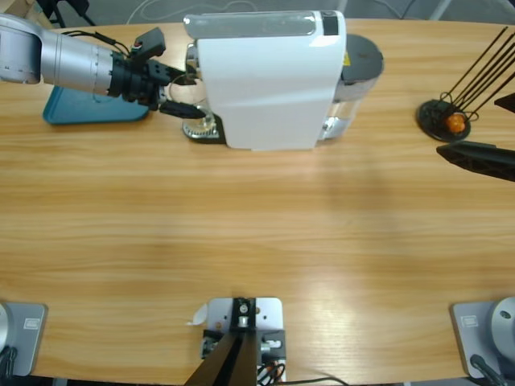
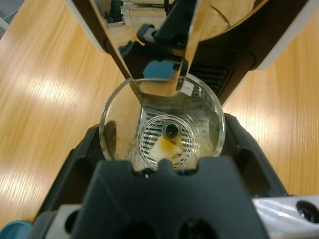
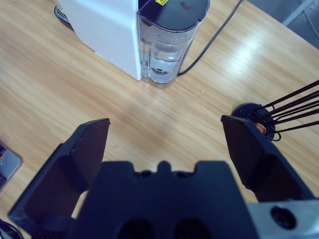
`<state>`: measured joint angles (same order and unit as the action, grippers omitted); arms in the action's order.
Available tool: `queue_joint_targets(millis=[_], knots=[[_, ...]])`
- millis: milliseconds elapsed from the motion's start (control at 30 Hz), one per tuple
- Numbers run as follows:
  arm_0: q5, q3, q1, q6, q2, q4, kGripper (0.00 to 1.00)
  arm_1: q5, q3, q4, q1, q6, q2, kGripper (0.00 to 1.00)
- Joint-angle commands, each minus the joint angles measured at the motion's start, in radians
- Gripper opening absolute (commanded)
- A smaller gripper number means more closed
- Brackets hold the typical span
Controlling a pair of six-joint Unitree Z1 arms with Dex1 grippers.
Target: Pour coffee
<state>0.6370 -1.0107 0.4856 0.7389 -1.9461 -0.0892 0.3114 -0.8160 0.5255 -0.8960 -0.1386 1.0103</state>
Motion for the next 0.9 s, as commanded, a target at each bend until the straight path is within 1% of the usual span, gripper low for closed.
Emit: queue_joint_targets(millis=[33, 267, 467, 567, 667, 800, 900], knots=[[-0.01, -0.012, 0.002, -0.028, -0.059, 0.011, 1.0, 0.007, 0.017, -0.001, 0.016, 0.013, 0.025, 1.0], [-0.001, -0.008, -0.002, -0.035, -0.054, 0.011, 1.0, 0.008, 0.012, 0.002, 0.016, 0.013, 0.021, 1.0], [0.05, 0.044, -0.058, -0.047, -0.02, 0.011, 1.0, 0.009, 0.004, 0.01, 0.016, 0.013, 0.02, 1.0], [0.09, 0.054, -0.074, -0.047, -0.007, 0.009, 1.0, 0.009, -0.009, 0.037, 0.016, 0.013, 0.017, 1.0], [0.099, 0.071, -0.078, -0.049, 0.004, 0.01, 1.0, 0.012, -0.026, 0.056, 0.017, 0.014, 0.014, 1.0], [0.099, 0.153, -0.089, -0.049, 0.08, 0.011, 1.0, 0.012, -0.046, 0.057, 0.016, 0.016, 0.019, 1.0], [0.102, 0.272, -0.107, -0.057, 0.23, 0.011, 1.0, 0.003, -0.082, 0.057, 0.017, 0.016, 0.045, 1.0]])
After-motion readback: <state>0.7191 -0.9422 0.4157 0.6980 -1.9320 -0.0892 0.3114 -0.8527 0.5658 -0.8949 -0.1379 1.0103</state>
